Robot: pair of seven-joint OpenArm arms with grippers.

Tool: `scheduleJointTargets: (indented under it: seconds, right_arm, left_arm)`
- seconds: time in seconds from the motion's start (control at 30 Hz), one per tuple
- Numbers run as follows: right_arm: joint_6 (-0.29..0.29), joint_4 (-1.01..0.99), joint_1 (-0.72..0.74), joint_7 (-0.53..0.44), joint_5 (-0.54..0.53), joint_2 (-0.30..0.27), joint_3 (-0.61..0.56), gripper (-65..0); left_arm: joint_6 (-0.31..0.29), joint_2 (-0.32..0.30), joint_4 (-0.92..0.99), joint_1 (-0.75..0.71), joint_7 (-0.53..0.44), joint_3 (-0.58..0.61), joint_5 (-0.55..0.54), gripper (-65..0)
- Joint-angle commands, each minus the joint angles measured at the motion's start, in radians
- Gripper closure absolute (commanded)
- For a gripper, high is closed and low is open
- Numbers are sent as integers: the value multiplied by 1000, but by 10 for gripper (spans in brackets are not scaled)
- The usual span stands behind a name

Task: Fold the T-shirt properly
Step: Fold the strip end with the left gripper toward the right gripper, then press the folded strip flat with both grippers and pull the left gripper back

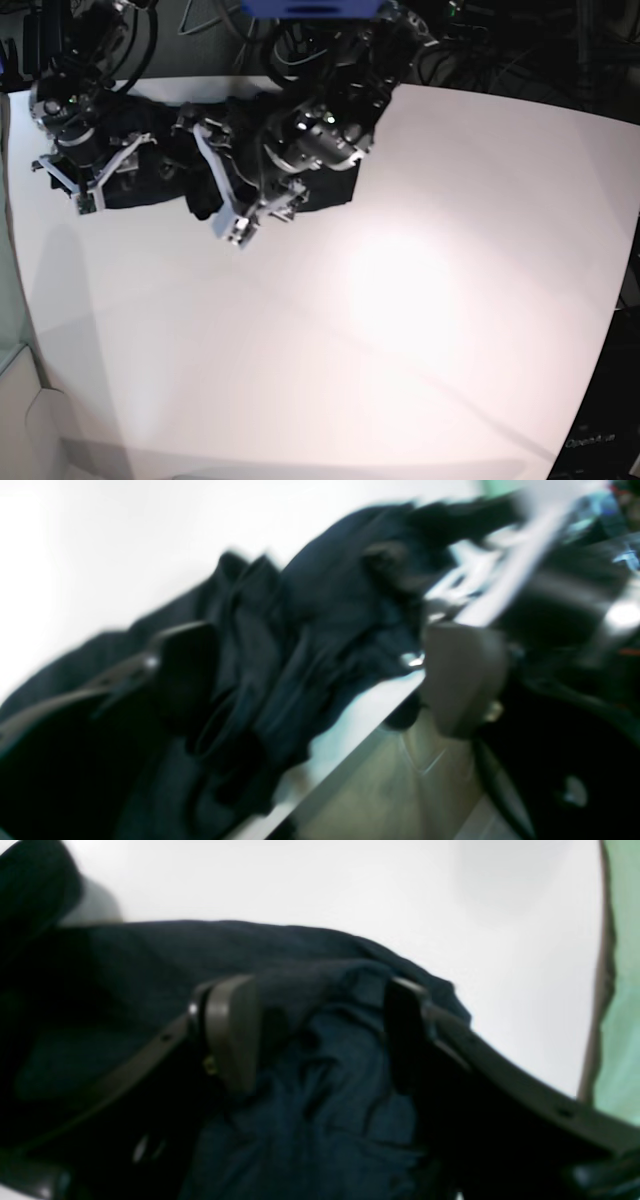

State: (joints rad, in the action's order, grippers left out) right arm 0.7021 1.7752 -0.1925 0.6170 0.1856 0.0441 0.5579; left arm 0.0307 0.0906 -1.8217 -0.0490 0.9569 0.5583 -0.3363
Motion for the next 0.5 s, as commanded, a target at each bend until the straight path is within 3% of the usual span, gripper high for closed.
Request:
scheduleJointTargets:
  seconds: [0.0, 0.1, 0.2, 0.27, 0.4, 0.43, 0.47]
  right_arm:
    - [-4, 16, 6, -21, -11, -8, 1, -388]
    - [-4, 16, 8, -21, -11, -8, 1, -388]
    - [-4, 16, 9, -21, -11, -8, 1, -388]
    - [-4, 16, 11, -21, -11, -8, 1, -388]
    - [-4, 24, 15, -21, -11, -8, 3, -387]
    - [-4, 25, 21, -22, -11, -8, 3, -386]
    - [-4, 36, 29, -22, -11, -8, 3, -386]
  left_arm:
    - [1, -10, -25, 13, -29, -2, -17, -650]
    - [7, -58, -23, 13, -72, -30, -60, -650]
    - [1, -110, -23, 2, -83, -73, -123, -575]
    - [2, -148, -19, -9, -85, -103, -179, -454]
    - [7, -186, 24, -24, -85, -229, -274, -40]
    - [7, -186, 52, -24, -83, -258, -280, 0]
    - [7, -186, 90, -24, -83, -280, -281, 0]
